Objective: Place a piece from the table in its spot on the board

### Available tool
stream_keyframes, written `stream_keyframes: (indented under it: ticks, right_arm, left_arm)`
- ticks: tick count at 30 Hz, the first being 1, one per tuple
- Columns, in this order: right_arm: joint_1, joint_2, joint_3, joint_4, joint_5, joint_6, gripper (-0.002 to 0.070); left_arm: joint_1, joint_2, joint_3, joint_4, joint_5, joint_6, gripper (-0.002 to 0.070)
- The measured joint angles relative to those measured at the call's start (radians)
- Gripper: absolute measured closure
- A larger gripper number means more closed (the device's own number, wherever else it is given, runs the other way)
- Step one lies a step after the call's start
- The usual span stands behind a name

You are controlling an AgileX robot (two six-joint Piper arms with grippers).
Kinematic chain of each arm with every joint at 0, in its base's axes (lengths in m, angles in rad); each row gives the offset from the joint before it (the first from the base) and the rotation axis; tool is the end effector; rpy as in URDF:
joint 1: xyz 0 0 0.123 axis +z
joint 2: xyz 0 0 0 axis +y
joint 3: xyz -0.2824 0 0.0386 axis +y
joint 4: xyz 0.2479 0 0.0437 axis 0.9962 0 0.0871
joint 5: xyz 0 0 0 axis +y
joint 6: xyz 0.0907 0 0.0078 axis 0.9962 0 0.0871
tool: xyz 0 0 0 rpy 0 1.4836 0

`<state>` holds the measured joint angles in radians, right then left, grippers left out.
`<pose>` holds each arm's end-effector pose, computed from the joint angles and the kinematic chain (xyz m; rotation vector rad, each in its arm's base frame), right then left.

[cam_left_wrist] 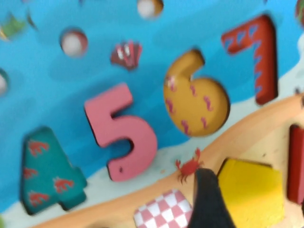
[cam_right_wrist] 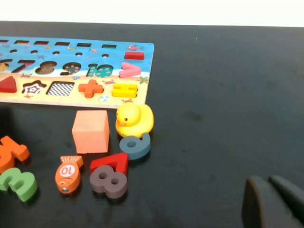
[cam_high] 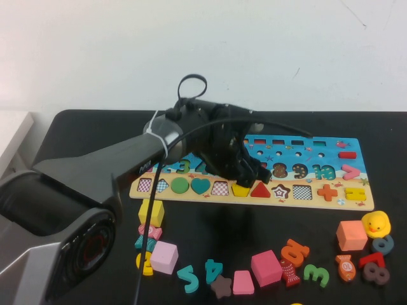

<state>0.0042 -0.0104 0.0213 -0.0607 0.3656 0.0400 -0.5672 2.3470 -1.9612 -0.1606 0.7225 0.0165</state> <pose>0.0528 -0.0018 0.1736 -0.0044 1.8595 -0.0288 0.4327 -0.2871 0.1677 0.6407 2.5462 -0.3784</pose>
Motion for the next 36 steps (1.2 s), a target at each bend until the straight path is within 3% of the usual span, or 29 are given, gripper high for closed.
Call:
stream_keyframes:
  ticks: [4,10,16,28,36]
  right_arm:
    - [0.000,0.000,0.000,0.000,0.000,0.000,0.0657]
    - [0.000,0.000,0.000,0.000,0.000,0.000,0.0657]
    - [0.000,0.000,0.000,0.000,0.000,0.000,0.0657]
    - [0.000,0.000,0.000,0.000,0.000,0.000,0.0657]
    - [0.000,0.000,0.000,0.000,0.000,0.000,0.0657]
  left_arm:
    - [0.000,0.000,-0.085,0.064,0.084,0.009,0.0361]
    - [-0.001,0.000,-0.301,0.247,0.375,0.094,0.0525]
    - [-0.001,-0.047,-0.479,0.255,0.508,0.190,0.0657]
    - [-0.010,-0.551,-0.457,0.234,0.534,0.206,0.0675]
    - [-0.015,-0.961,-0.109,0.218,0.522,0.225,0.0675]
